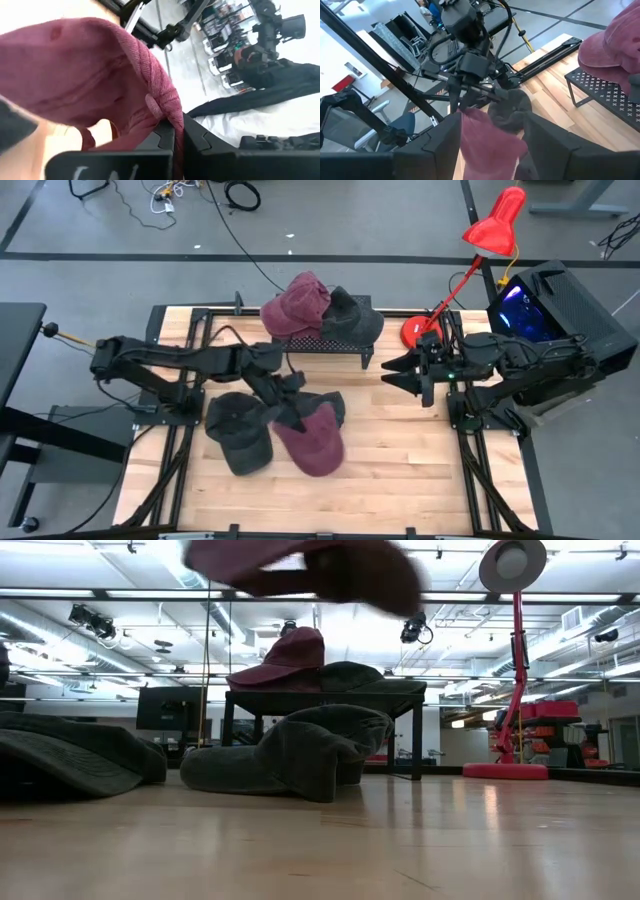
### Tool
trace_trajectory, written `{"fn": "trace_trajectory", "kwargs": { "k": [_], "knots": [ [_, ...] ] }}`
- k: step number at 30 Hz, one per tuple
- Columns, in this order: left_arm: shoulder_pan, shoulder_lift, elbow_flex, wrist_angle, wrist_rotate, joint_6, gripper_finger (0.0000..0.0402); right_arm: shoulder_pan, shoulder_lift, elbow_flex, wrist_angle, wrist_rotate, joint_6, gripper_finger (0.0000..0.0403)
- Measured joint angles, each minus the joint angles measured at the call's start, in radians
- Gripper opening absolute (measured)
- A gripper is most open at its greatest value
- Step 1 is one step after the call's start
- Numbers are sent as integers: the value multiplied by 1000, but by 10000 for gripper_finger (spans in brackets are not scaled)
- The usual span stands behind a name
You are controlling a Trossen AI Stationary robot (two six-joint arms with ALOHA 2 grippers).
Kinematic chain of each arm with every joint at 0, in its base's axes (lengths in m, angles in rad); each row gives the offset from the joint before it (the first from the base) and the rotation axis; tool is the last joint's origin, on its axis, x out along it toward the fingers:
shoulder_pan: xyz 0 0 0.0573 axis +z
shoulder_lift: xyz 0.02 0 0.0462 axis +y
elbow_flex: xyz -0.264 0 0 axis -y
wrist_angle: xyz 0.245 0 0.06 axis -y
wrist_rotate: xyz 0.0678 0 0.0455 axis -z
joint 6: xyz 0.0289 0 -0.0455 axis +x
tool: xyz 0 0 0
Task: Pick & Place hat
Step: Put the red cap on top of the stacked red caps on the shelf
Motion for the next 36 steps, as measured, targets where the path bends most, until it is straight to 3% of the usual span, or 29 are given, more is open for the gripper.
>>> {"fn": "trace_trajectory", "kwargs": {
  "k": [18, 36],
  "knots": [
    [6, 238, 0, 392, -17, -120, 5, 0, 0, 0, -19, 63, -6, 214],
    [1, 422, 0, 654, -26, -243, 14, 0, 0, 0, -21, 79, -36, 214]
  ]
}}
